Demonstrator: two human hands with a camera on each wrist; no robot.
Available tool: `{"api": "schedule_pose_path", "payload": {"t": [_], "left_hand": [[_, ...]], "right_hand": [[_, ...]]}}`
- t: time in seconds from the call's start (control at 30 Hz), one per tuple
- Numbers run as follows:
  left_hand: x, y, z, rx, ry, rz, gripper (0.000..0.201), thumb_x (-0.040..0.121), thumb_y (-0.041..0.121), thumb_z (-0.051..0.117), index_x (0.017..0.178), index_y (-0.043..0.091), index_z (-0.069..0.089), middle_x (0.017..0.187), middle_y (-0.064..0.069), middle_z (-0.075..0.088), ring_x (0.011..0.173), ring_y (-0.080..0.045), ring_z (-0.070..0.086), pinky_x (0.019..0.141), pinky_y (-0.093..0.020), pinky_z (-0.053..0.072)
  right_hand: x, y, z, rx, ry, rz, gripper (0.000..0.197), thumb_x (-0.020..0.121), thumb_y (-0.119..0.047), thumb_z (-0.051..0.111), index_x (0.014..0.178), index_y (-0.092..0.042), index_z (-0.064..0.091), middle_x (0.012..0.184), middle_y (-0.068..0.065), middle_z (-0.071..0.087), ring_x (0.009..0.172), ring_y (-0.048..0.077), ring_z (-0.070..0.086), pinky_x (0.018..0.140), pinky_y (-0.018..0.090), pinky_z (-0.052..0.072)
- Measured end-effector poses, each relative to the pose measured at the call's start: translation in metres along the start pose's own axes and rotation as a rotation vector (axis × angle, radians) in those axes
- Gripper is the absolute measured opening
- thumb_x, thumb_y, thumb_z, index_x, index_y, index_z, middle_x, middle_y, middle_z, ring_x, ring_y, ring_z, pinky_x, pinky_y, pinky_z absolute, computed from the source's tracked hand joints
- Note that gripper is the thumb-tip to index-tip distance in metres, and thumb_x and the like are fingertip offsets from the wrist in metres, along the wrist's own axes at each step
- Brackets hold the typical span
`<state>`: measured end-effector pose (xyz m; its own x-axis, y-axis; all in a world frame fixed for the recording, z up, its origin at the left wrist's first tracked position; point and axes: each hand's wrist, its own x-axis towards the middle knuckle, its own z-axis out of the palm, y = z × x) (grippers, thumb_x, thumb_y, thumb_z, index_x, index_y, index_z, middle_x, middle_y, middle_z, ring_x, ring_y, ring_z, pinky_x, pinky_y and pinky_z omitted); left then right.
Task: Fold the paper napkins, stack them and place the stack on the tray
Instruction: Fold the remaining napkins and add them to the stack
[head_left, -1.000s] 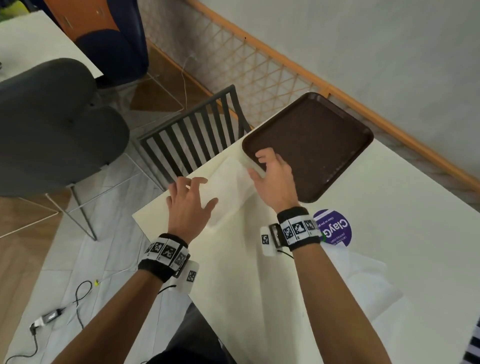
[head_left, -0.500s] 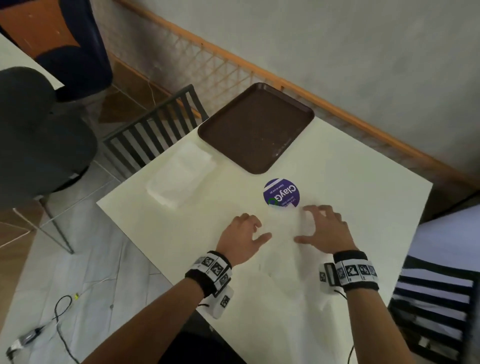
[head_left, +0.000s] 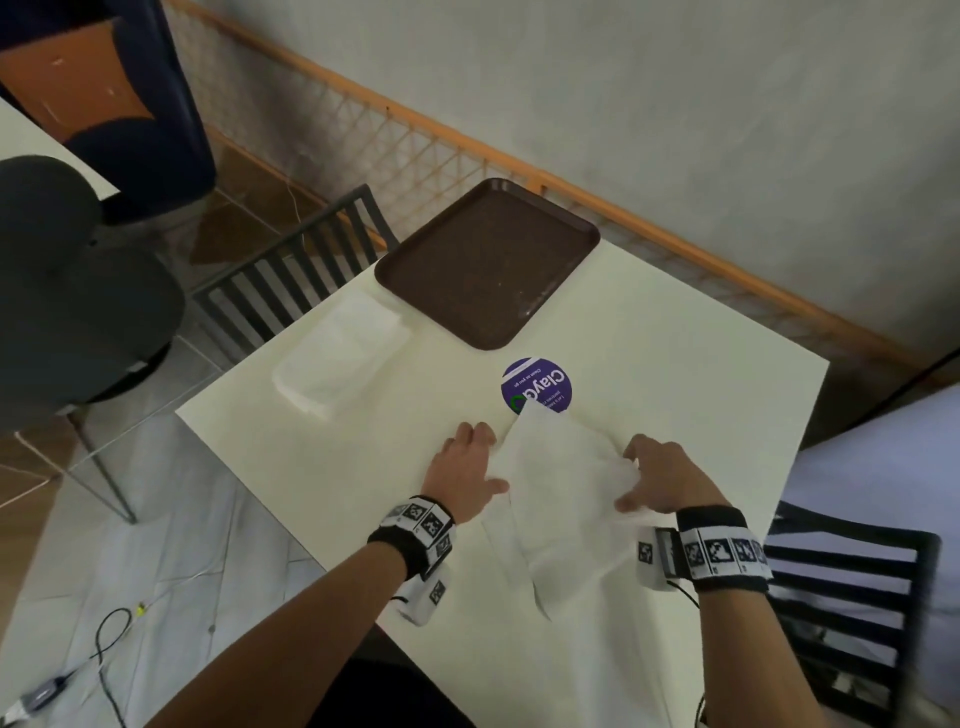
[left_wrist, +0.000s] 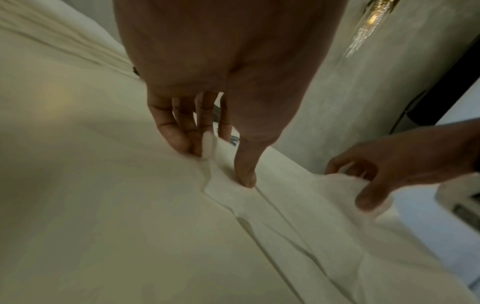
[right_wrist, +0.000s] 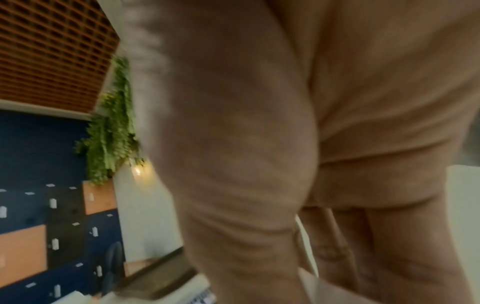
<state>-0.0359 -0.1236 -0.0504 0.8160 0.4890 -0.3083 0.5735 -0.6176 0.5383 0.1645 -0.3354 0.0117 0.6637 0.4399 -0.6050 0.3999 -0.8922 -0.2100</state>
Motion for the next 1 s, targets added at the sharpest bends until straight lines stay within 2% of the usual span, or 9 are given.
{"api": "schedule_pose_path", "payload": {"t": [0.17, 0.33, 0.43, 0.5, 0.63, 0.7, 0.77, 0.87, 1.0], "left_hand": [[-0.001, 0.000, -0.018, 0.126, 0.051, 0.175, 0.072, 0.090, 0.028, 0.081, 0.150, 0.029, 0.041, 0.141, -0.001, 0.042, 0.124, -0.025, 0.047, 0.106, -0.044, 0.045], [-0.009, 0.030, -0.053, -0.699, -0.109, 0.224, 0.052, 0.104, 0.059, 0.054, 0.150, 0.034, 0.051, 0.149, 0.009, 0.055, 0.140, -0.006, 0.049, 0.122, -0.042, 0.040], [-0.014, 0.052, -0.080, -0.964, -0.245, 0.184, 0.083, 0.087, 0.082, 0.059, 0.156, 0.038, 0.042, 0.152, 0.006, 0.058, 0.142, -0.012, 0.054, 0.120, -0.040, 0.043], [-0.015, 0.059, -0.095, -1.082, -0.315, 0.155, 0.093, 0.084, 0.080, 0.065, 0.159, 0.032, 0.037, 0.146, -0.006, 0.065, 0.135, -0.024, 0.062, 0.111, -0.039, 0.052], [-0.015, 0.060, -0.117, -1.216, -0.247, 0.108, 0.052, 0.103, 0.030, 0.068, 0.152, 0.021, 0.052, 0.137, -0.015, 0.070, 0.129, -0.035, 0.066, 0.105, -0.043, 0.058], [-0.017, 0.057, -0.125, -1.257, -0.154, 0.133, 0.052, 0.099, 0.012, 0.074, 0.147, 0.023, 0.058, 0.131, -0.012, 0.074, 0.124, -0.034, 0.069, 0.107, -0.051, 0.057], [-0.018, 0.054, -0.131, -1.187, -0.004, 0.167, 0.050, 0.095, 0.011, 0.079, 0.141, 0.024, 0.063, 0.126, -0.001, 0.076, 0.117, -0.026, 0.073, 0.102, -0.053, 0.059], [-0.017, 0.045, -0.136, -1.074, 0.133, 0.211, 0.032, 0.093, 0.010, 0.081, 0.125, 0.014, 0.075, 0.123, 0.002, 0.076, 0.115, -0.022, 0.073, 0.101, -0.053, 0.060], [-0.018, 0.033, -0.142, -0.893, 0.229, 0.249, 0.022, 0.089, 0.014, 0.085, 0.111, 0.015, 0.083, 0.116, 0.007, 0.080, 0.114, -0.012, 0.073, 0.106, -0.048, 0.057]], "right_hand": [[-0.034, -0.030, -0.040, 0.061, 0.180, -0.121, 0.035, 0.076, -0.044, 0.097, 0.089, -0.035, 0.065, 0.101, 0.000, 0.073, 0.094, 0.026, 0.068, 0.083, 0.039, 0.057], [-0.090, -0.066, -0.083, 0.375, 0.245, -0.489, 0.036, 0.082, -0.043, 0.093, 0.069, -0.025, 0.064, 0.069, -0.010, 0.067, 0.066, 0.012, 0.060, 0.061, 0.021, 0.044], [-0.106, -0.079, -0.095, 0.755, 0.201, -0.655, 0.024, 0.094, -0.032, 0.081, 0.084, -0.014, 0.069, 0.080, -0.005, 0.071, 0.074, 0.012, 0.066, 0.067, 0.020, 0.049], [-0.105, -0.084, -0.099, 0.908, 0.236, -0.686, 0.021, 0.098, -0.031, 0.073, 0.097, -0.010, 0.069, 0.088, -0.001, 0.075, 0.082, 0.014, 0.071, 0.072, 0.022, 0.054], [-0.094, -0.085, -0.090, 1.052, 0.337, -0.654, 0.025, 0.108, -0.026, 0.063, 0.109, -0.001, 0.062, 0.095, 0.007, 0.071, 0.089, 0.016, 0.070, 0.077, 0.029, 0.055], [-0.087, -0.084, -0.080, 1.129, 0.350, -0.603, 0.026, 0.111, -0.028, 0.060, 0.118, -0.003, 0.064, 0.110, 0.015, 0.073, 0.102, 0.023, 0.072, 0.086, 0.040, 0.056], [-0.082, -0.082, -0.067, 1.214, 0.279, -0.527, 0.032, 0.105, -0.031, 0.068, 0.130, -0.012, 0.065, 0.124, 0.011, 0.077, 0.117, 0.029, 0.074, 0.095, 0.047, 0.060], [-0.081, -0.082, -0.053, 1.191, 0.251, -0.390, 0.070, 0.085, -0.028, 0.089, 0.144, -0.032, 0.053, 0.115, 0.002, 0.082, 0.110, 0.028, 0.078, 0.085, 0.044, 0.066], [-0.085, -0.088, -0.047, 1.129, 0.319, -0.547, 0.097, 0.086, -0.001, 0.088, 0.158, -0.037, 0.035, 0.114, -0.028, 0.077, 0.103, 0.015, 0.079, 0.079, 0.029, 0.065]]}}
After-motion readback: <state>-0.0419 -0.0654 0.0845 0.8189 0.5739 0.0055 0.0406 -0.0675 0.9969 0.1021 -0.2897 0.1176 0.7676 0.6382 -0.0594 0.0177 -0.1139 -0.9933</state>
